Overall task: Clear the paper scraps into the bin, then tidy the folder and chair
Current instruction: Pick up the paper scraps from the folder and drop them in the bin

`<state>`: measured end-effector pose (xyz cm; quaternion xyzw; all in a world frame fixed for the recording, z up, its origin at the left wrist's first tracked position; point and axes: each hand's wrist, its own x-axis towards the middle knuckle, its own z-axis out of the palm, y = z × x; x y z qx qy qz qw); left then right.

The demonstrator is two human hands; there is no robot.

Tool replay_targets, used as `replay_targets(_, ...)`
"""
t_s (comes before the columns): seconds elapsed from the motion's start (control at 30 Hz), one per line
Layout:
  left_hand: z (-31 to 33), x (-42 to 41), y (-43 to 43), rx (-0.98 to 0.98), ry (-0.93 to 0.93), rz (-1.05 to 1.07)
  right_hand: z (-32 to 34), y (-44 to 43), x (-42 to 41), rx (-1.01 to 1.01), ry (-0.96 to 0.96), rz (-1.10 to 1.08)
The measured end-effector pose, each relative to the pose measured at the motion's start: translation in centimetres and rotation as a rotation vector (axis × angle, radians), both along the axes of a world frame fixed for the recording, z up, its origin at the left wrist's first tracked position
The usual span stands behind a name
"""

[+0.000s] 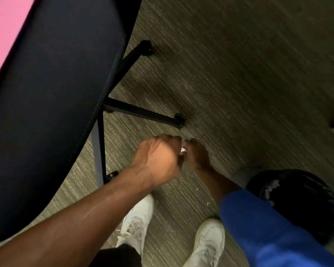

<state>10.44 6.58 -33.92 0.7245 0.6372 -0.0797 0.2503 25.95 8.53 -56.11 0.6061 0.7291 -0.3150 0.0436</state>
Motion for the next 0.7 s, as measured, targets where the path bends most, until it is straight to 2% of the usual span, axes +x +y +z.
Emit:
replay_targets(0.17,0.8,1.0,-0.4,-0.127,-0.011,0.078,5.6,-3.2,4.1,0.098,-0.006,-0.066)
replay_targets(0.47,6.0,6.7,-3.6,-0.275,-0.04,-0.099,17.2,-7.7,11.0,0.256,0.063,-0.375)
replay_targets(0.7,5.9,8.7,-6.6,-0.476,-0.243,0.174,21.8,-11.1,17.0,0.3,-0.027,-0.58)
